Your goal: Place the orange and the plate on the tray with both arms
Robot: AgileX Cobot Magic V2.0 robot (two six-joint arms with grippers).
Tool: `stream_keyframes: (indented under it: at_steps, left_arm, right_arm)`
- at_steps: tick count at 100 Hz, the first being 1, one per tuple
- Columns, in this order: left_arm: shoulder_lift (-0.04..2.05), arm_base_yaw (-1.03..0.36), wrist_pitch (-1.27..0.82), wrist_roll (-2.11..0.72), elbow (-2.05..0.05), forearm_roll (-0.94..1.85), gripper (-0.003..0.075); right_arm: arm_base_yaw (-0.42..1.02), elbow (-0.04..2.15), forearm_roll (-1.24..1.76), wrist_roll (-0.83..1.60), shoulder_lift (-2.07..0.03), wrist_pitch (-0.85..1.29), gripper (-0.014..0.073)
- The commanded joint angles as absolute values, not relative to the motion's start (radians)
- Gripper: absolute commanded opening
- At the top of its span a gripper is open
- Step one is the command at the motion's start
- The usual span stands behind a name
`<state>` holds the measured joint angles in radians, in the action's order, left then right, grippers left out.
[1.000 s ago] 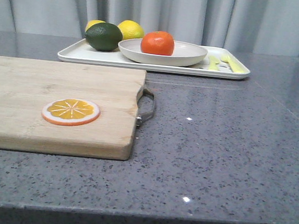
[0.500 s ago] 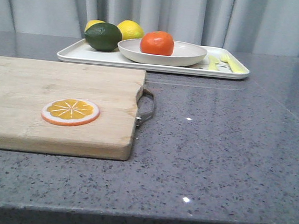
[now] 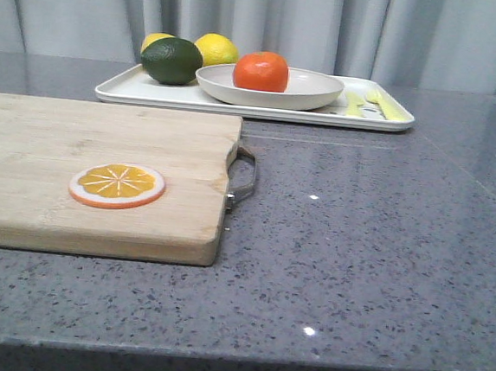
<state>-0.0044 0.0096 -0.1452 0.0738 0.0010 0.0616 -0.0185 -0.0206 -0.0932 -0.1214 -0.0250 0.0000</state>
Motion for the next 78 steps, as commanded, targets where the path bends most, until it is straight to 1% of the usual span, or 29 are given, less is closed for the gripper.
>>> stream_keyframes:
  at_steps: [1, 19, 78]
  left_arm:
    - [-0.039, 0.012, -0.074, 0.082, 0.01, 0.061, -0.002]
    - [-0.037, 0.012, -0.074, 0.082, 0.01, 0.061, -0.002]
    - [-0.037, 0.012, -0.074, 0.082, 0.01, 0.061, -0.002]
  right_arm:
    - [-0.025, -0.006, -0.102, -0.138, 0.024, -0.027, -0.0038]
    - [-0.027, -0.007, -0.102, -0.138, 0.023, 0.009, -0.0038]
    - [-0.027, -0.007, -0.102, -0.138, 0.023, 0.009, -0.0038]
